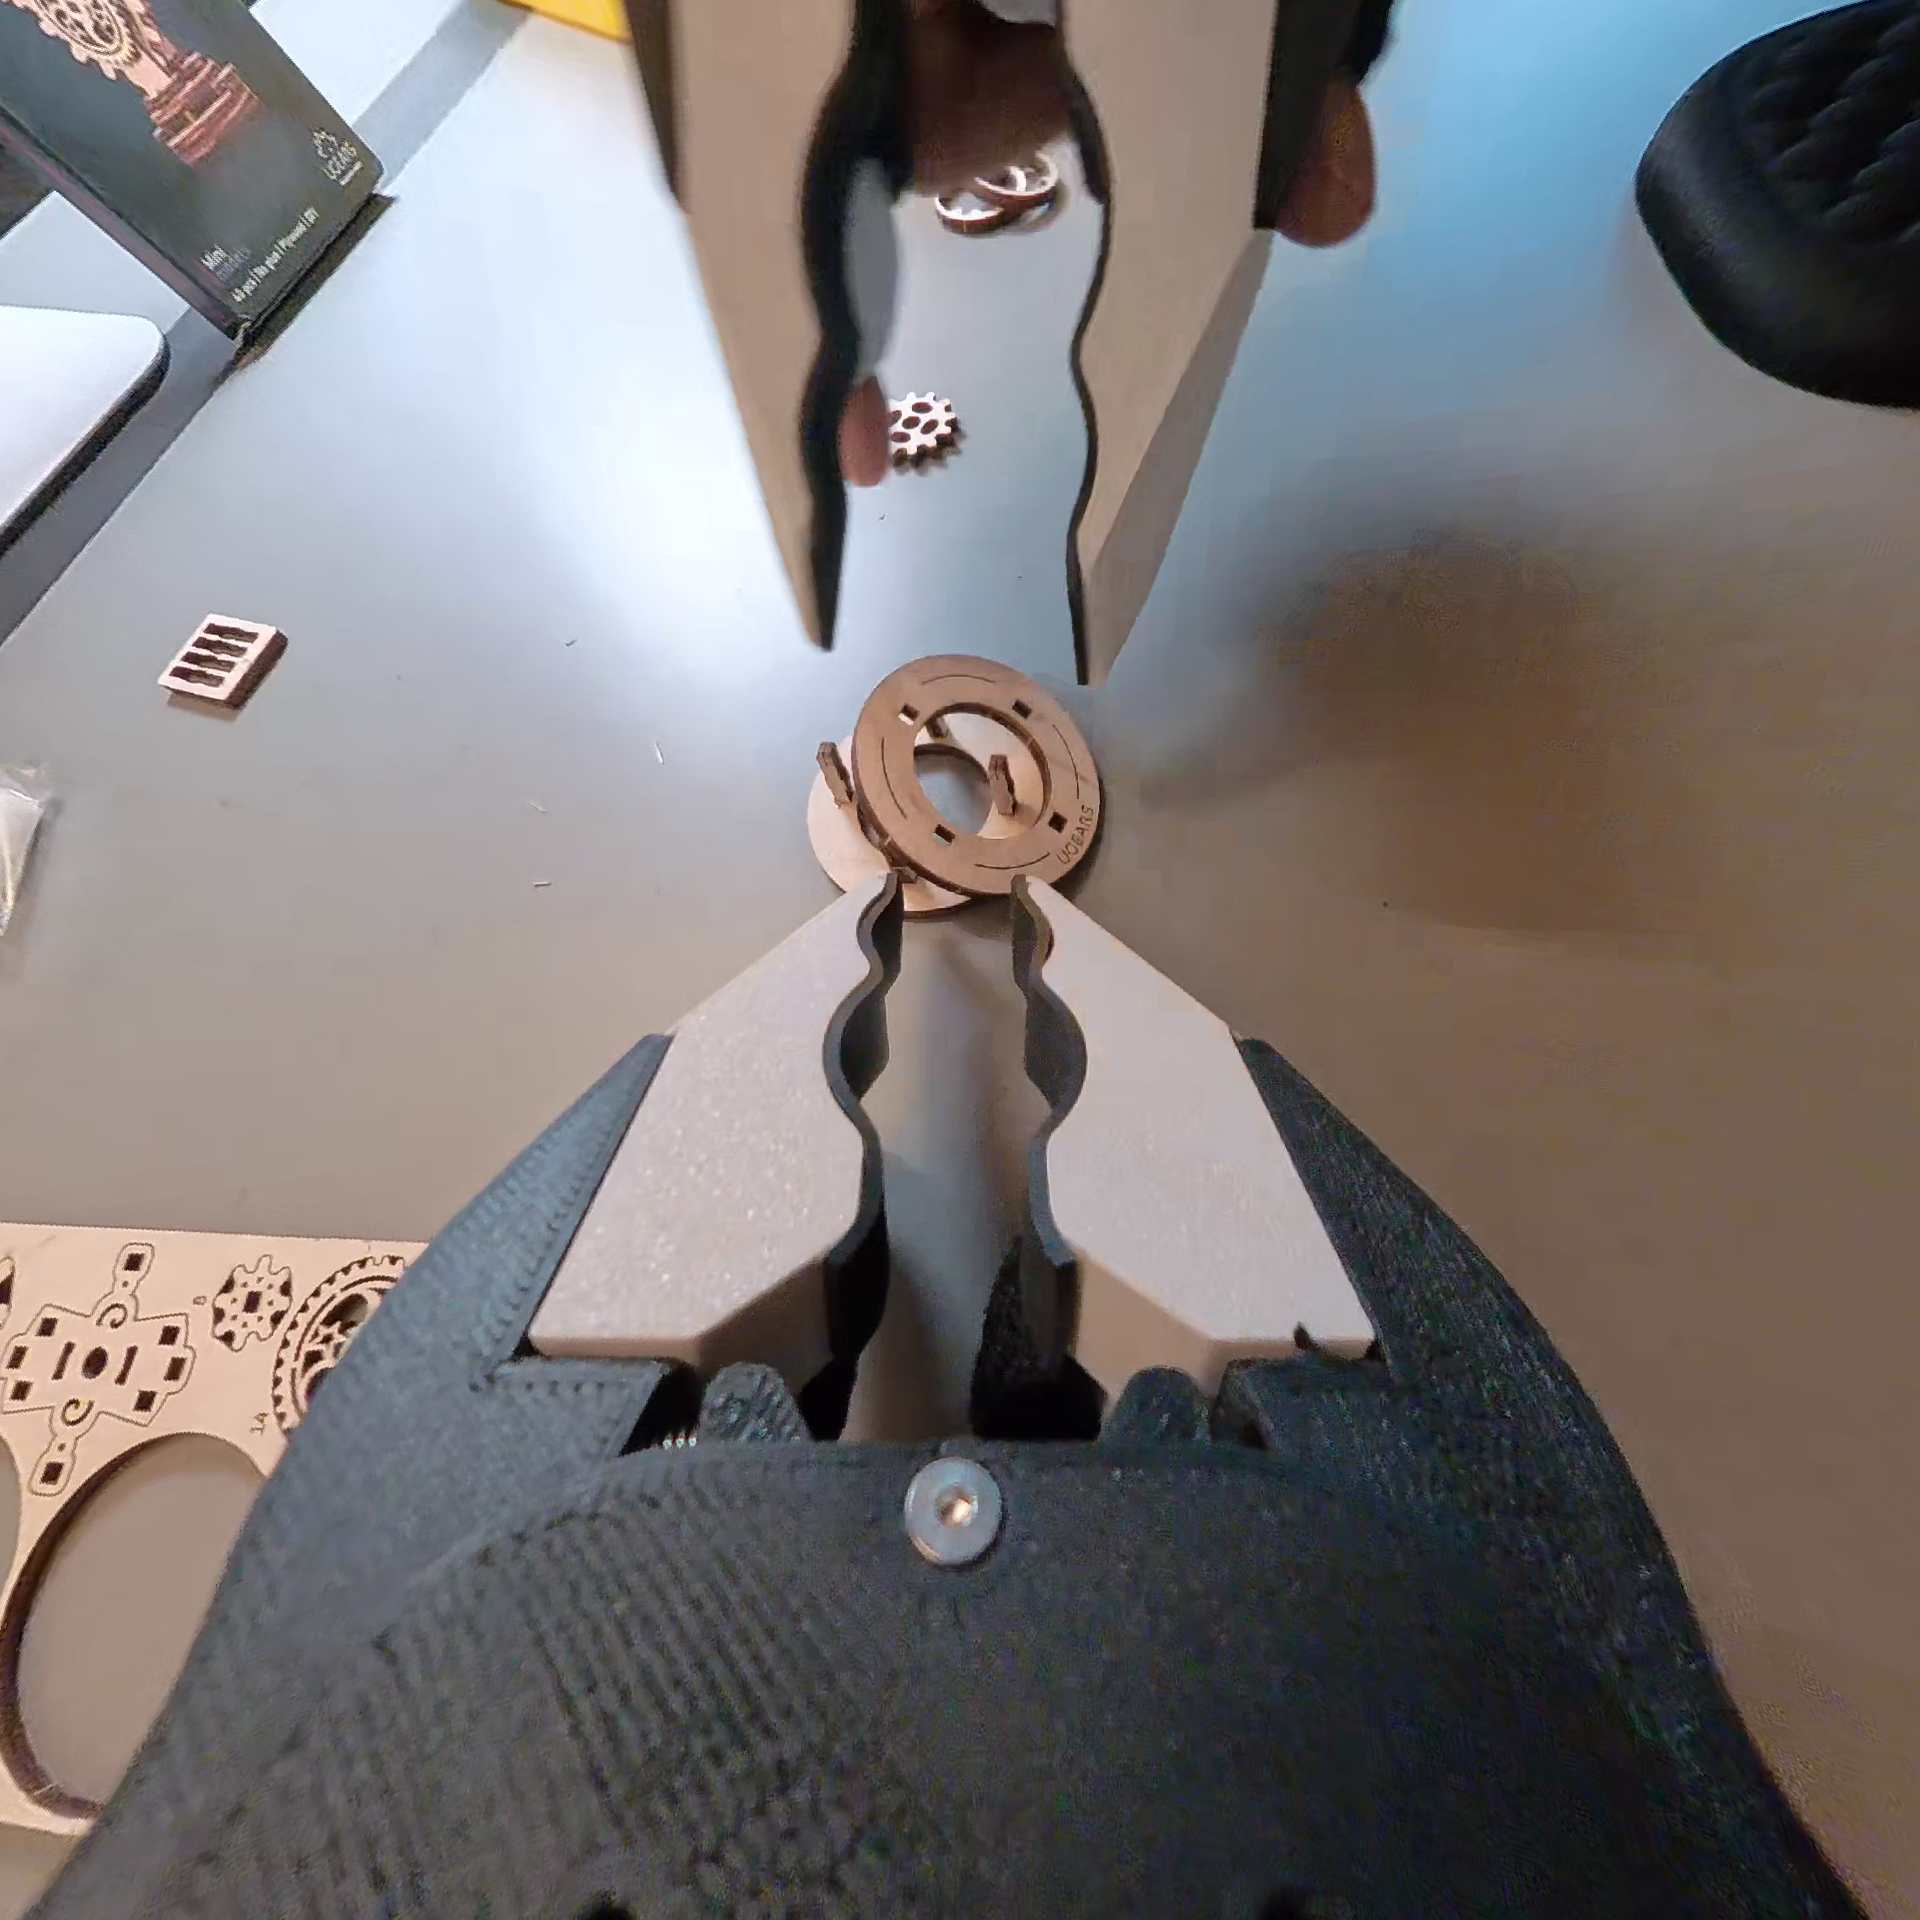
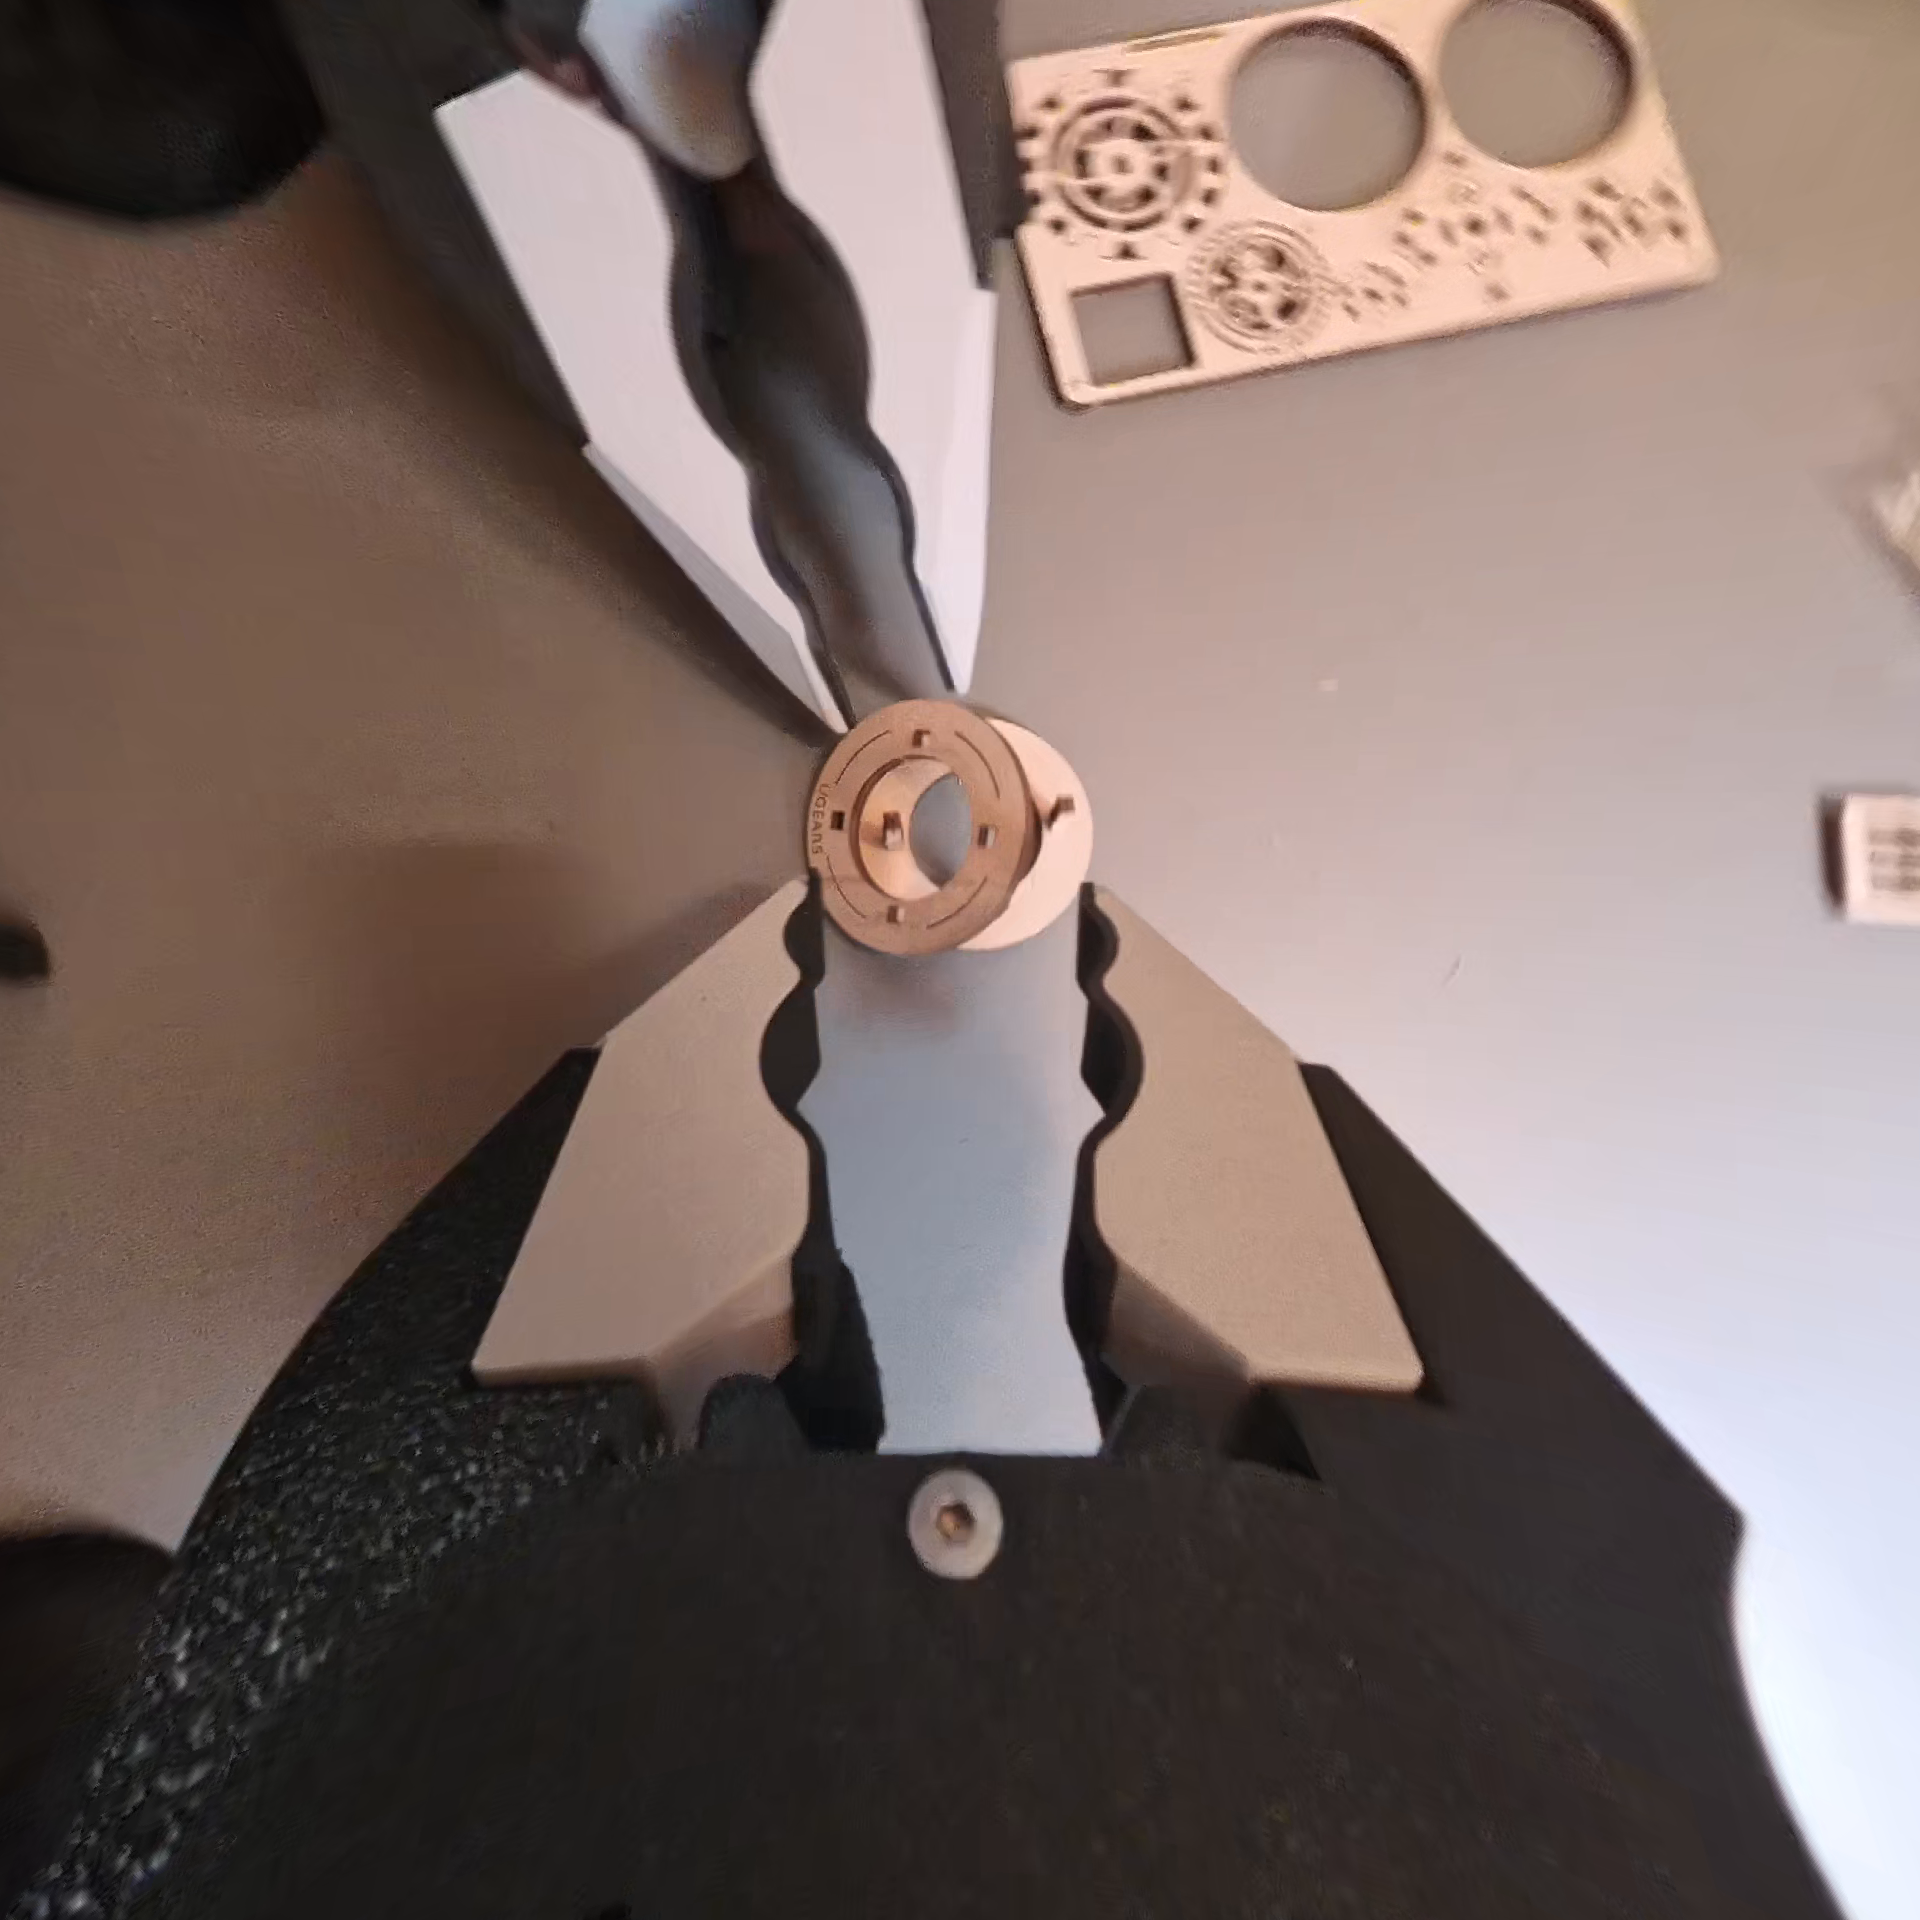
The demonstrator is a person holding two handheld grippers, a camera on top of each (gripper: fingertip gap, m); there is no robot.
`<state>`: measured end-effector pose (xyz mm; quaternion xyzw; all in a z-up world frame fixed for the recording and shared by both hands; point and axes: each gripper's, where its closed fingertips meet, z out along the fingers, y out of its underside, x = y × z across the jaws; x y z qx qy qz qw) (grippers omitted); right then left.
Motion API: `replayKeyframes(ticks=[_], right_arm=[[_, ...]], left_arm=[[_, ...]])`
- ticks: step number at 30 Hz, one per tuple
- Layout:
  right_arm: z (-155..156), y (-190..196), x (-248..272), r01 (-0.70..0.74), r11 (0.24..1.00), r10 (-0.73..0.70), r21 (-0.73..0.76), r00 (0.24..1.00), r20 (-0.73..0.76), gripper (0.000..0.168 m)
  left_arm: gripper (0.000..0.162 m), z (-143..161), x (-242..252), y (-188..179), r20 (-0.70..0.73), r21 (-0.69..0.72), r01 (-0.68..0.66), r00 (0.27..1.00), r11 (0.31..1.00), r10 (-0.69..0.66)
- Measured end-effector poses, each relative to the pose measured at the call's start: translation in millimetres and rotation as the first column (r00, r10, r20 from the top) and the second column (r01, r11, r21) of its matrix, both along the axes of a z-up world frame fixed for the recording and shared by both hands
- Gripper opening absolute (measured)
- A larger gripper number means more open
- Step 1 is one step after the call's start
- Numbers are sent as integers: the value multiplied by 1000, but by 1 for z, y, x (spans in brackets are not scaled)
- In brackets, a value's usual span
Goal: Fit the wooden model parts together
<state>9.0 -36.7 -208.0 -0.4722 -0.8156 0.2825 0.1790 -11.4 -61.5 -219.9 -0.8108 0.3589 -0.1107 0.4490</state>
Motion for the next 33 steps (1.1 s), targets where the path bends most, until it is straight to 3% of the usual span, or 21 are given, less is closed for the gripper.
replayKeyframes(ticks=[4, 10, 19, 27, 33], right_arm=[[1, 3, 9, 277, 941, -293, -196, 955, -56, 29], [-4, 2, 1, 407, 888, -431, -216, 899, -81, 25], [-7, 6, -1, 411, 898, -421, -155, 907, -31, 9], [10, 12, -10, 351, 892, -319, -286, 935, 153, 2], [19, 11, -17, 341, 818, -217, -463, 929, 300, 1]], left_arm=[[20, 4, -1, 1, 37, -3, -4, 999, 1000, 4], [30, 9, 1, 1, 63, 22, 15, 998, 1000, -16], [42, 8, 6, -2, 33, 44, 54, 998, 998, -55], [59, 8, 6, 8, -79, 134, 92, 993, 987, -82], [62, 3, 2, 21, -147, 160, 103, 986, 982, -79]])
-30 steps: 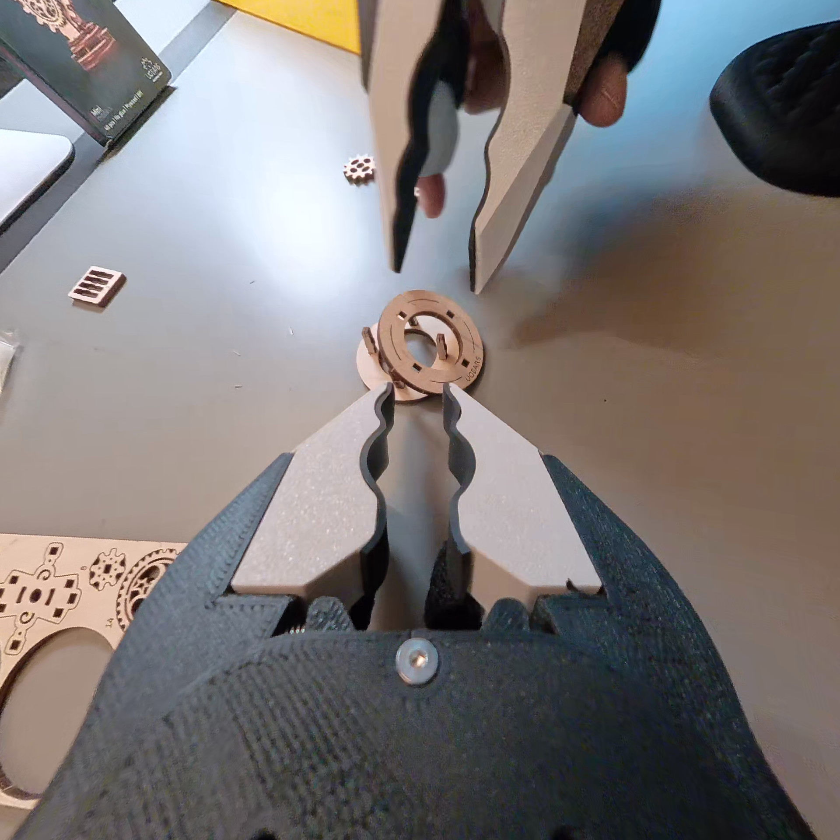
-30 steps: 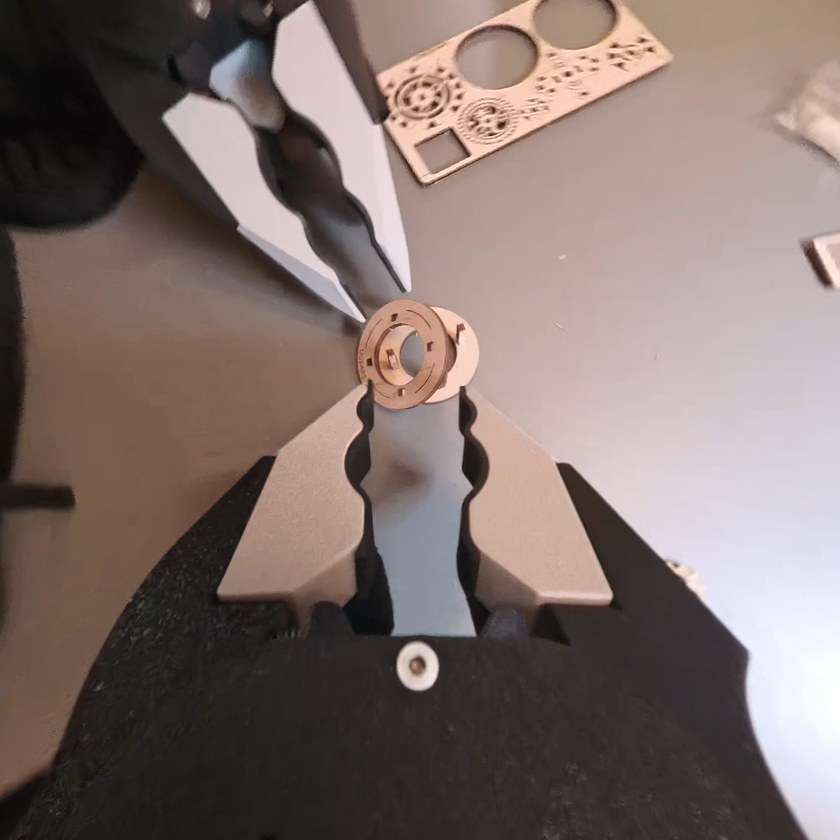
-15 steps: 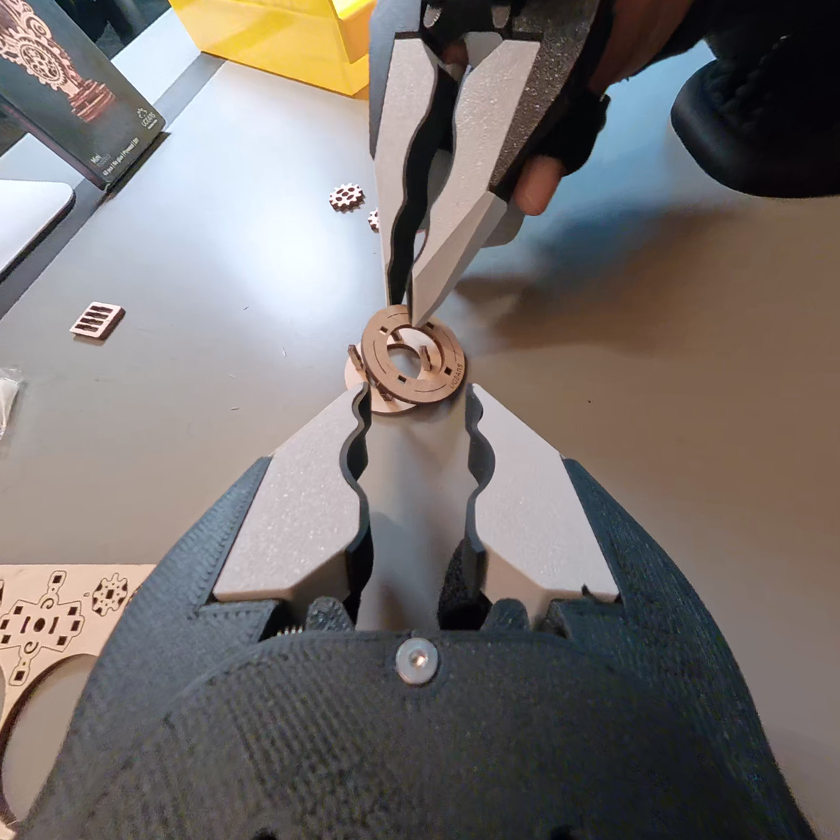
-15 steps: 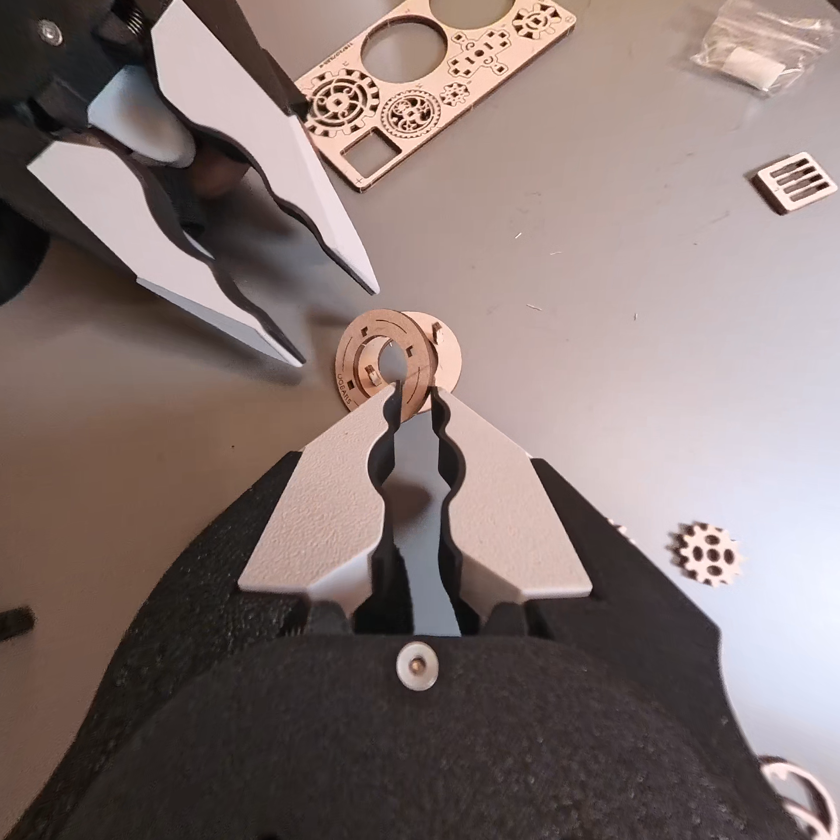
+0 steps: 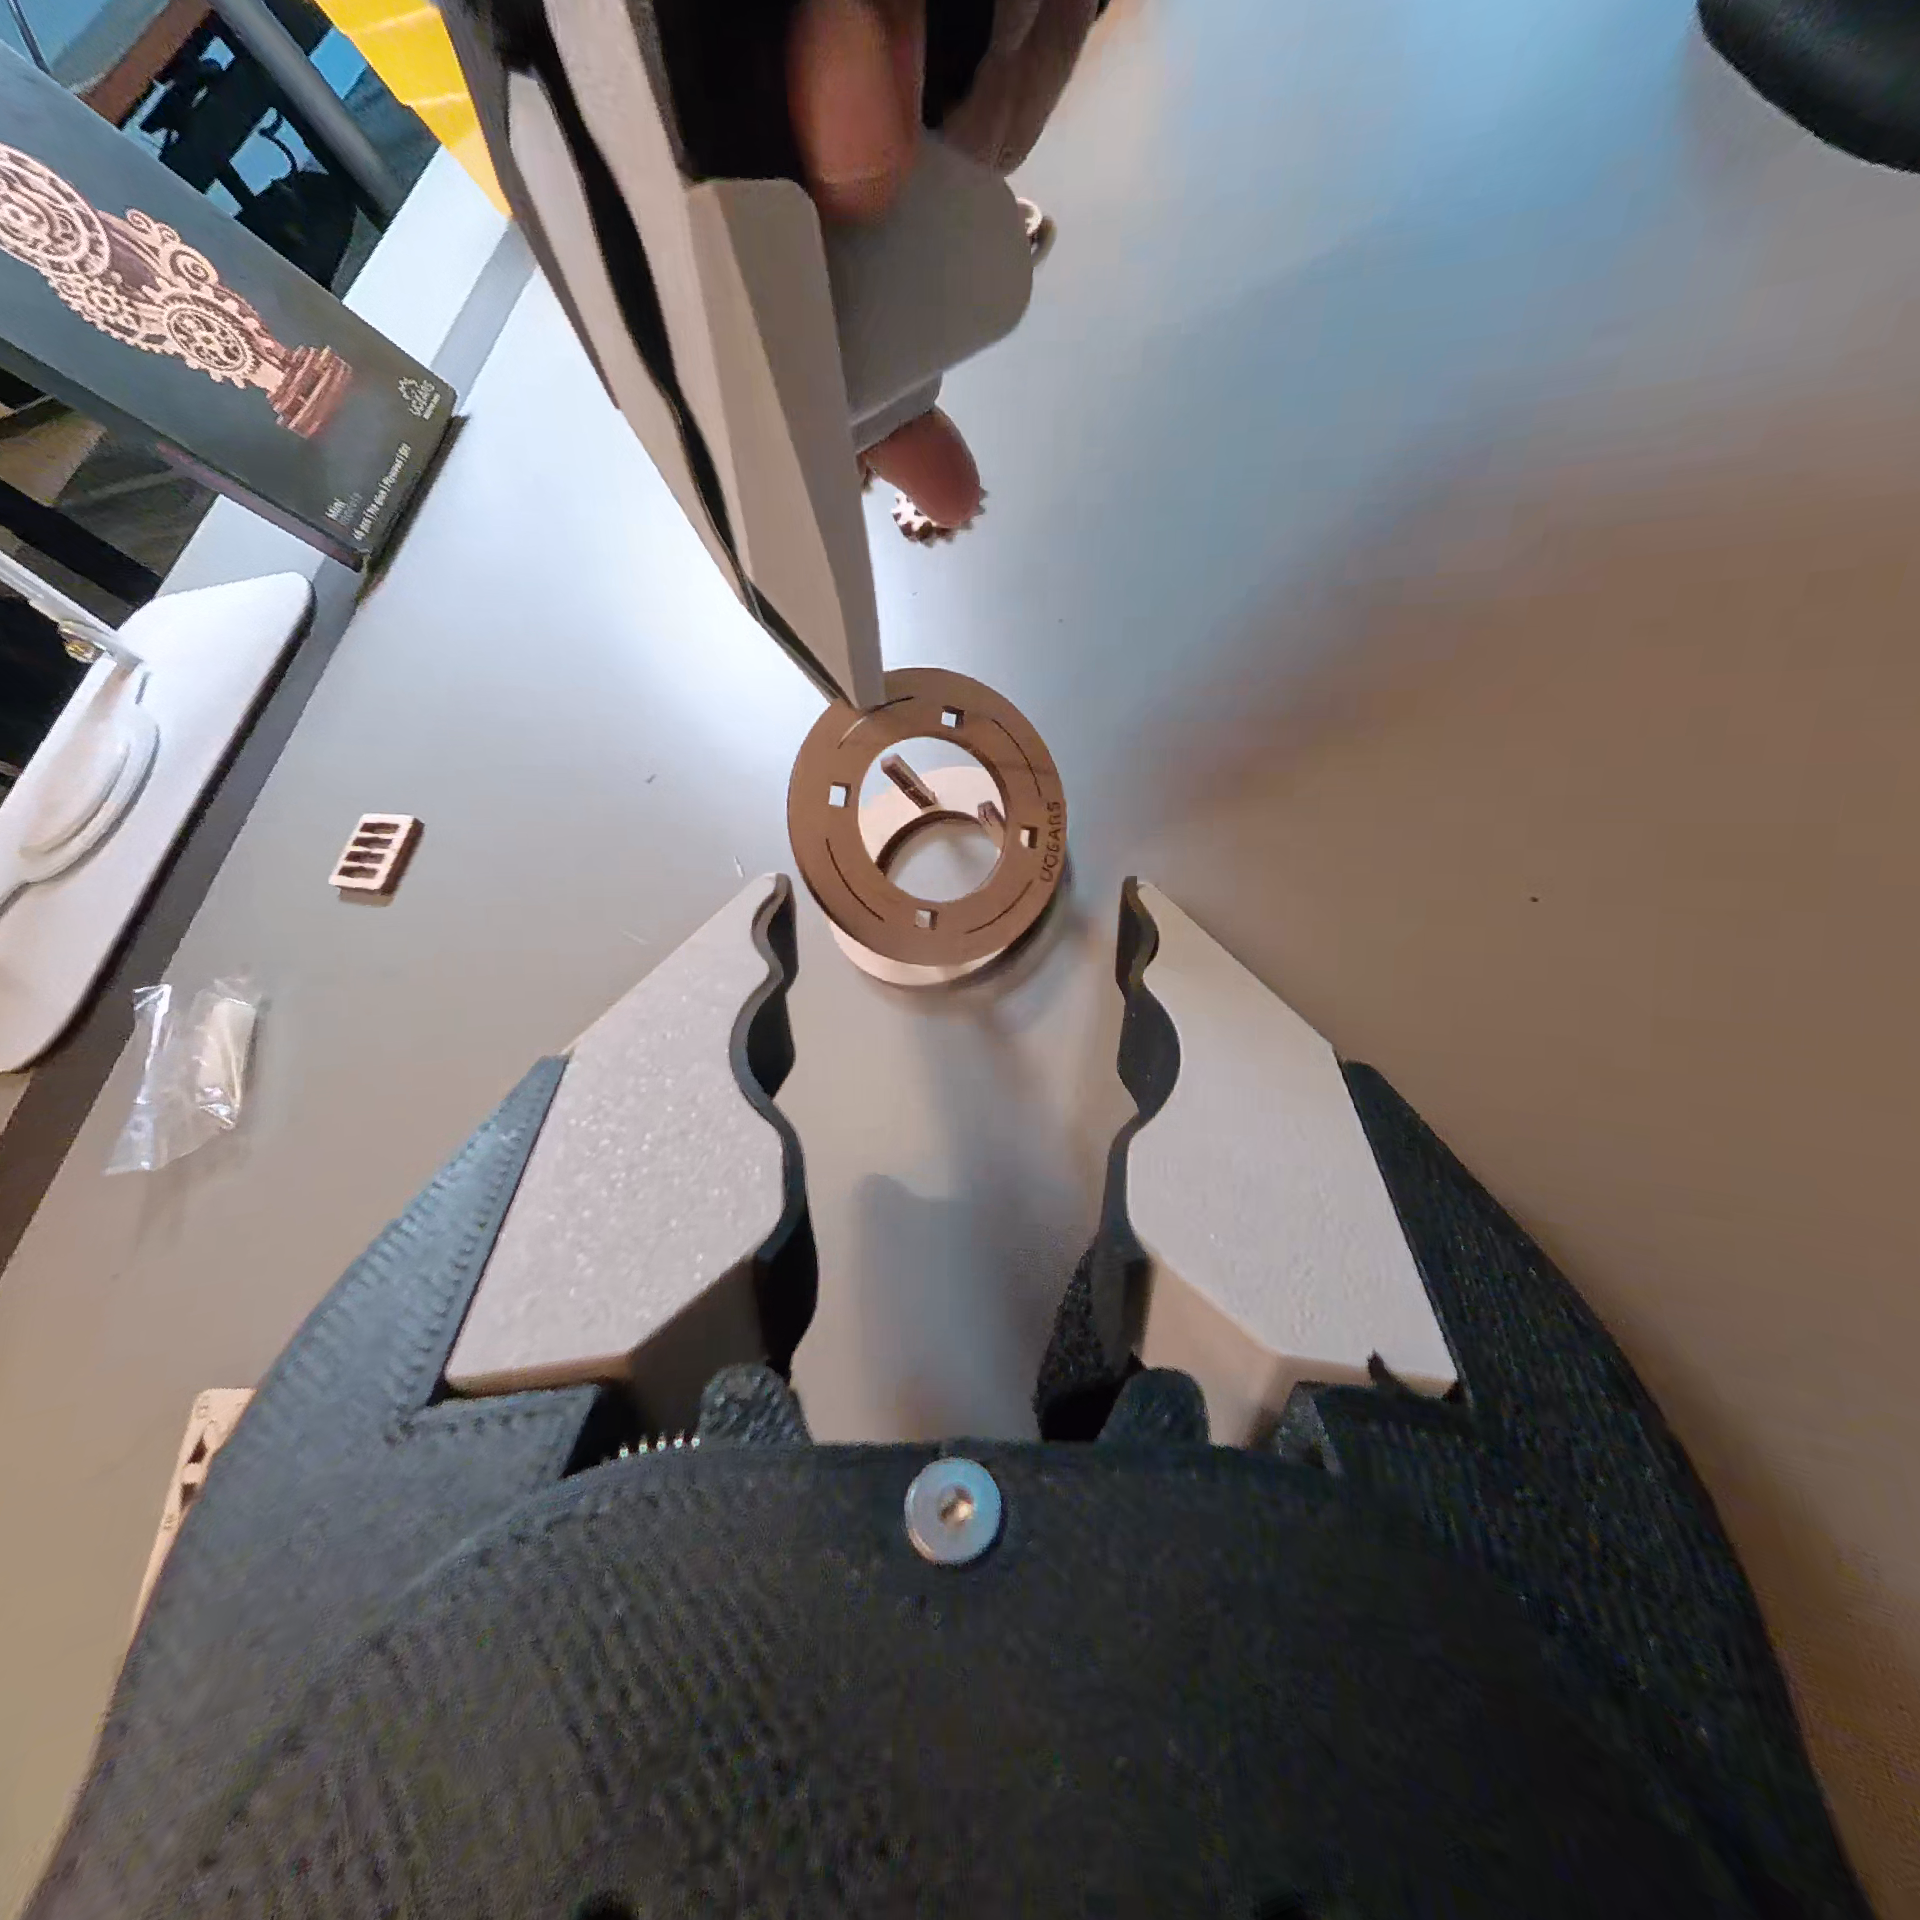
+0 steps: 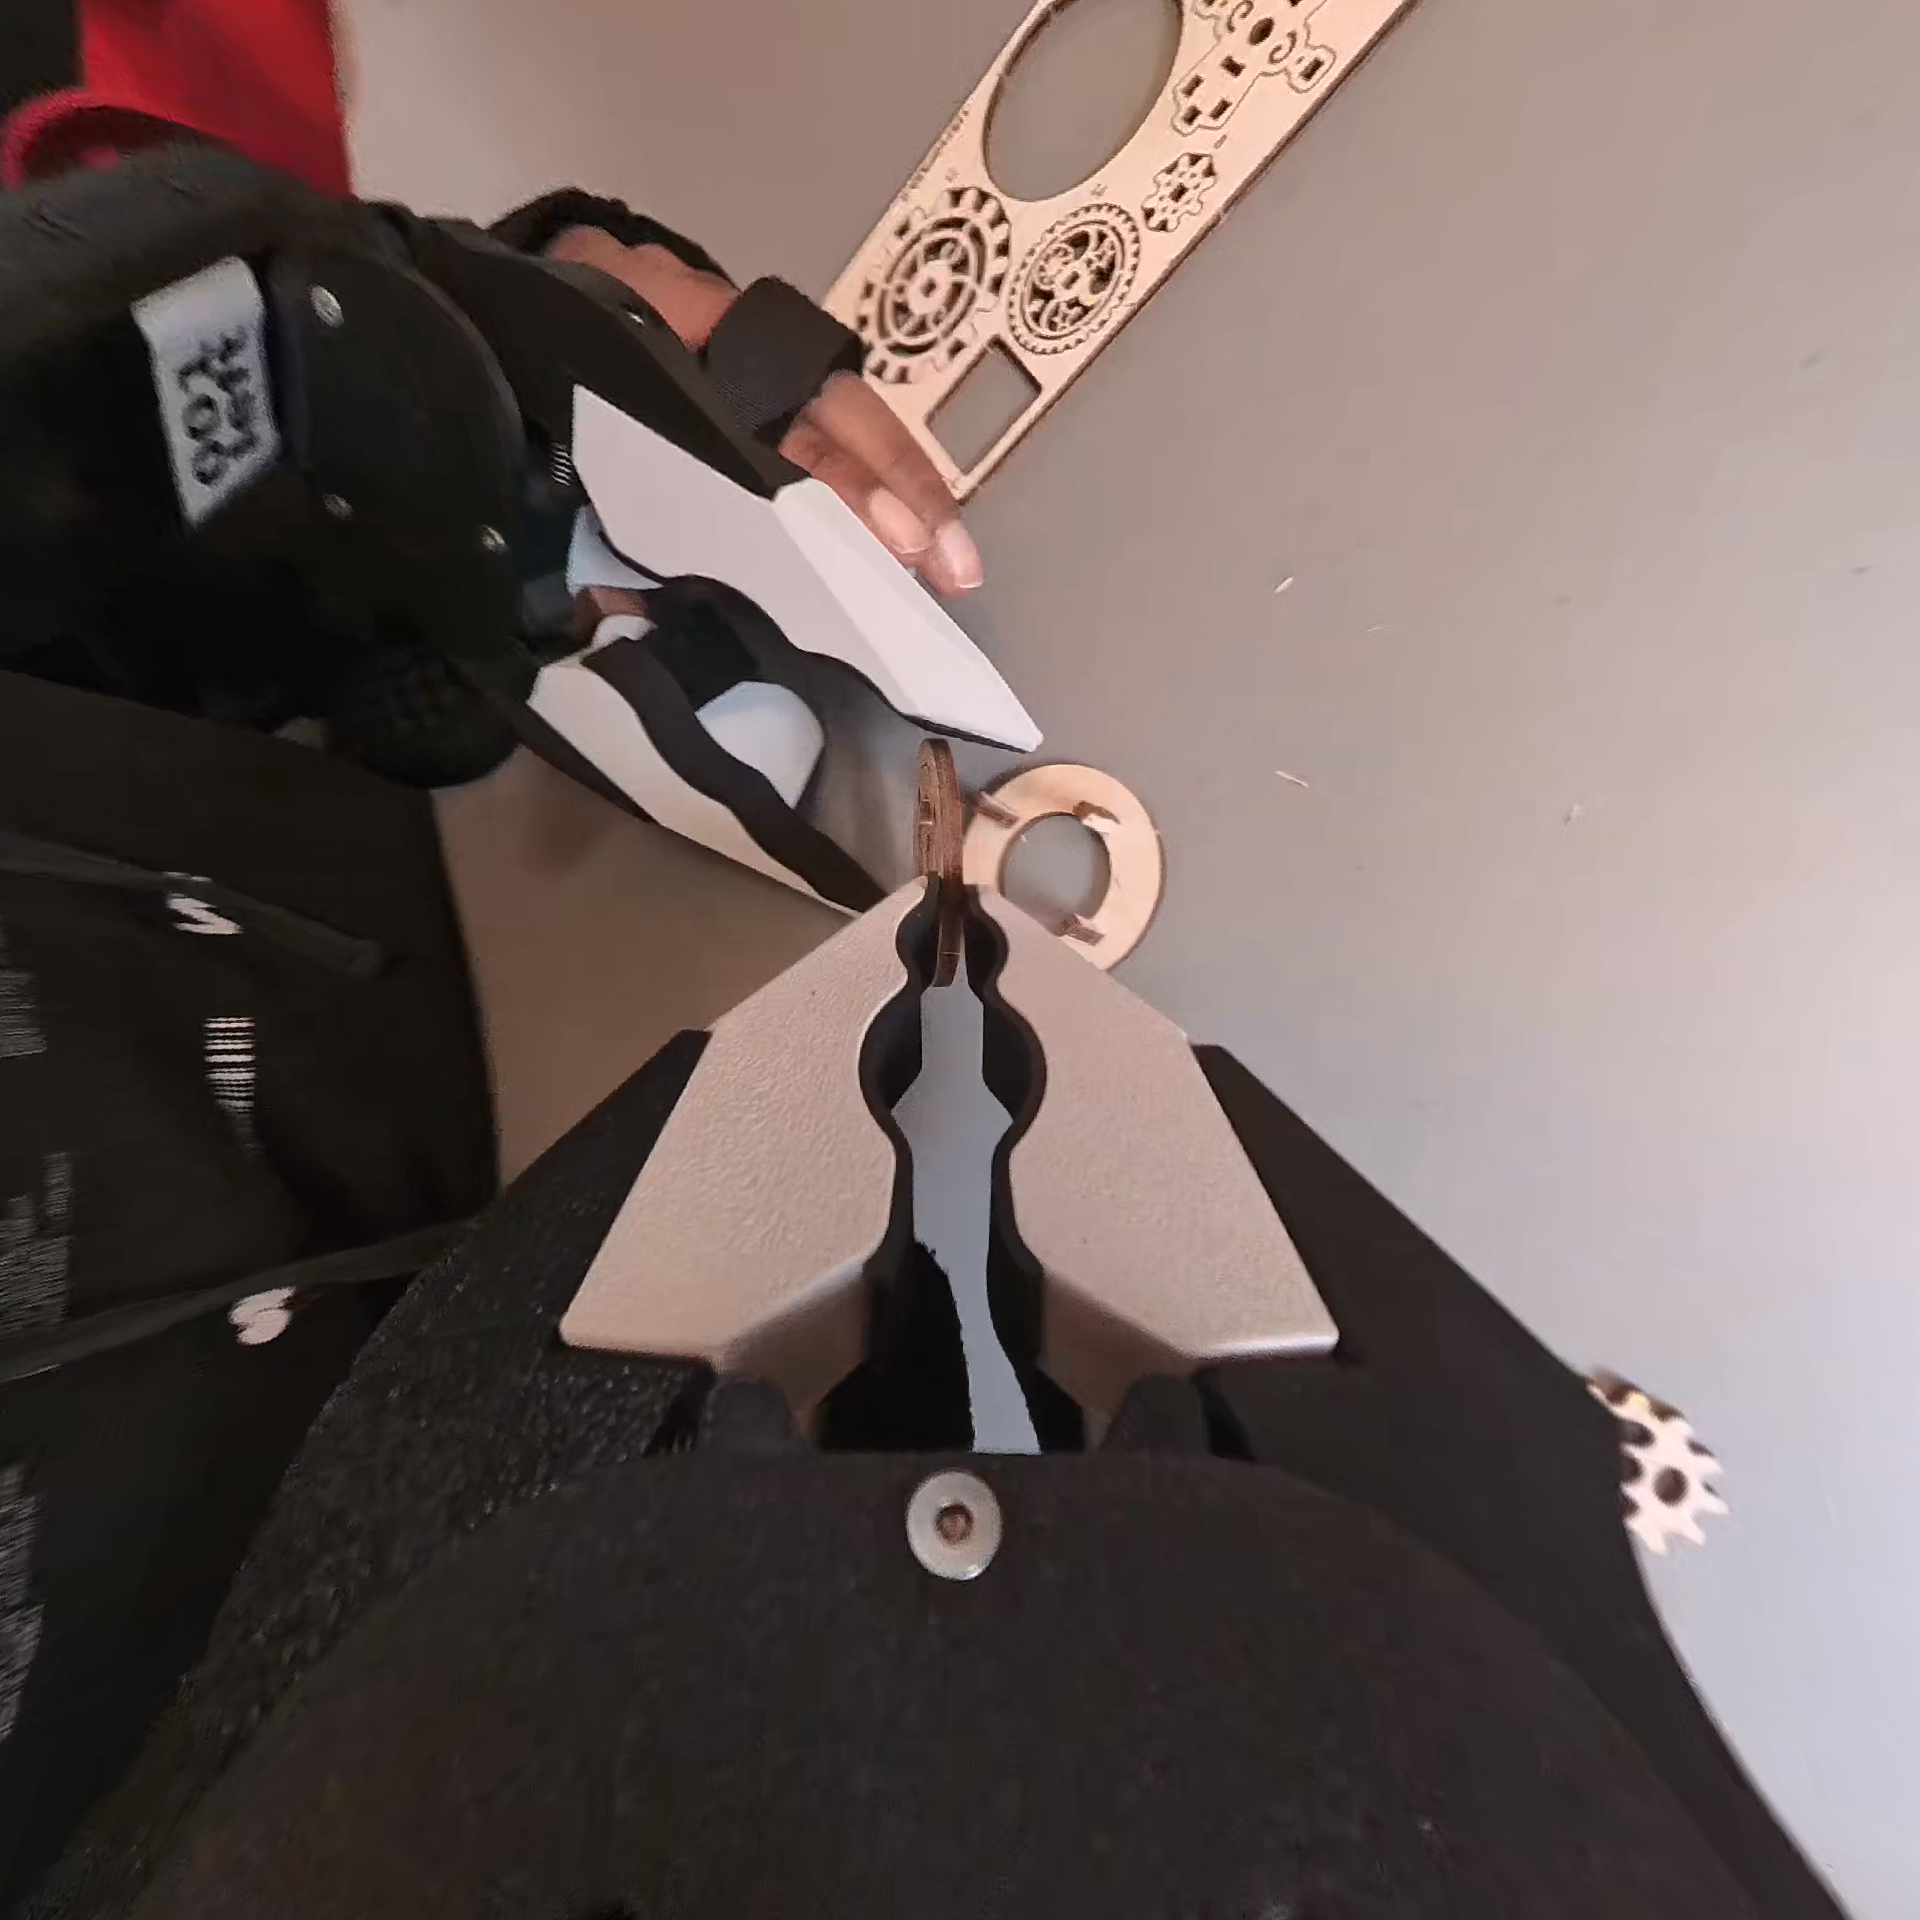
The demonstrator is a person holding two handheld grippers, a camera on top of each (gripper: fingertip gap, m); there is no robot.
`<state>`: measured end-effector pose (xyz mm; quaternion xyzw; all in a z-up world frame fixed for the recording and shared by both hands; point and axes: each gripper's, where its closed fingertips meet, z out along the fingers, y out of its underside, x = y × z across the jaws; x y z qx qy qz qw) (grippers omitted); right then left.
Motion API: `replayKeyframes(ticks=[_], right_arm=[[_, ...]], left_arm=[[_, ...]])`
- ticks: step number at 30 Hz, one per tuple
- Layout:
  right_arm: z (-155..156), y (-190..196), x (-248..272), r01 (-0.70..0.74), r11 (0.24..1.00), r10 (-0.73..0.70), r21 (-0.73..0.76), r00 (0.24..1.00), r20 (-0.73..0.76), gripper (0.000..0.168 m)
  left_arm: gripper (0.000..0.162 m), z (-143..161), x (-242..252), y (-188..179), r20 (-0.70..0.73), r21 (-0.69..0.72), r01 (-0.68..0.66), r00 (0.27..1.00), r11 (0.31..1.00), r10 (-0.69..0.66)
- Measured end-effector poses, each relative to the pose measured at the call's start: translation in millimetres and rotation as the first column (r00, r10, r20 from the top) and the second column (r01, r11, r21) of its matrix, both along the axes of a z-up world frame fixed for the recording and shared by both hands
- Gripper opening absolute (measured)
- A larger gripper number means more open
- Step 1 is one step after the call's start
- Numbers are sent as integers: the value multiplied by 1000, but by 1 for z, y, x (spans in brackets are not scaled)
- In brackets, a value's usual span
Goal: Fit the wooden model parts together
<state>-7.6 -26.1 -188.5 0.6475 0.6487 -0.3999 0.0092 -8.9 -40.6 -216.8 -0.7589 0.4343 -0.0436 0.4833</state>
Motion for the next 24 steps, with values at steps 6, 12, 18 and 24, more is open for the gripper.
replayKeyframes(ticks=[6, 12, 18, 24], right_arm=[[14, -4, -3, -1, 981, -1, -194, 1000, -7, 1], [16, -3, -3, 6, 956, -11, -292, 1000, -16, 1], [16, -2, -7, -20, 968, -5, -250, 995, -98, 6], [28, -7, -5, -127, 982, 170, 139, 918, -359, 60]], left_arm=[[62, 14, 0, 4, -26, 117, 0, 1000, 993, 3], [55, 23, 0, 5, -29, 176, 3, 1000, 984, 2], [55, 22, -1, 5, 24, 122, -17, 1000, 992, 14], [55, 23, -5, 7, 187, -10, -54, 981, 999, 55]])
